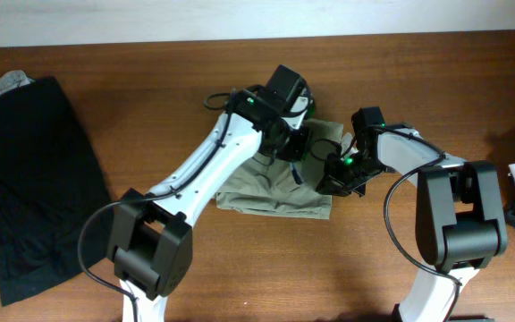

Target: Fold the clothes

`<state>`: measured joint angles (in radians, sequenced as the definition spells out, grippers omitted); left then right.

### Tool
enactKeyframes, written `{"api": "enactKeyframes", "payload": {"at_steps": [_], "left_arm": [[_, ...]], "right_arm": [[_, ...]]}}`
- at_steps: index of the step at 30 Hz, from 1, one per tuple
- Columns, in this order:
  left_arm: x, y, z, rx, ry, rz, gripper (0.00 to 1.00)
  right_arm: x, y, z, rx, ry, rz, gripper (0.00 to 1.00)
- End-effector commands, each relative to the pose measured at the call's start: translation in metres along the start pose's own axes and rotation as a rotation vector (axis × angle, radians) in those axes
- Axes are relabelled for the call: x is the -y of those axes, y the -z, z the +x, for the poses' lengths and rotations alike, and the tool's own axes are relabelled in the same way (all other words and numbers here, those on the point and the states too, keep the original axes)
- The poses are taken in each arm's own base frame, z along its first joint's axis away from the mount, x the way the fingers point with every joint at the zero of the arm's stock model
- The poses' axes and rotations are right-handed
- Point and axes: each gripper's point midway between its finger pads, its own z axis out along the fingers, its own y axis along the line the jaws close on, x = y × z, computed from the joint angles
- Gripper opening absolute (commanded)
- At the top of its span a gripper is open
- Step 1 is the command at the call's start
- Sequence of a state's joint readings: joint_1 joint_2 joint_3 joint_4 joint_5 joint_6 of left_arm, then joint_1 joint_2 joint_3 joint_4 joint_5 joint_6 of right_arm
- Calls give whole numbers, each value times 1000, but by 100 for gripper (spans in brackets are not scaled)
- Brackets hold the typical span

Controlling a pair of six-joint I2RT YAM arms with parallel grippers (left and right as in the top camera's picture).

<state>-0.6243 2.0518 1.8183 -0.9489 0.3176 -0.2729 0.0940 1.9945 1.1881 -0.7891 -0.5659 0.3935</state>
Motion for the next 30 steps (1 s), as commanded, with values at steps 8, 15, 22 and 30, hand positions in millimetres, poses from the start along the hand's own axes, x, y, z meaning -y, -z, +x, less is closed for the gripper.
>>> {"api": "enactKeyframes", "payload": {"at_steps": [8,15,22,30], "left_arm": [[37,-6,1,25,-74,33,0],[48,-39,-3,43,-121,26,17],[35,-37,4,-11,-165,-3,65],[-128,21,39,-231,11,-388,46]], "right_arm": [[21,42,-12,102,-73,30,30],[41,97,-9,189,-116,19,36],[46,98,-12,202,-84,56,37],[24,29,52,-12,125,72,61]]}}
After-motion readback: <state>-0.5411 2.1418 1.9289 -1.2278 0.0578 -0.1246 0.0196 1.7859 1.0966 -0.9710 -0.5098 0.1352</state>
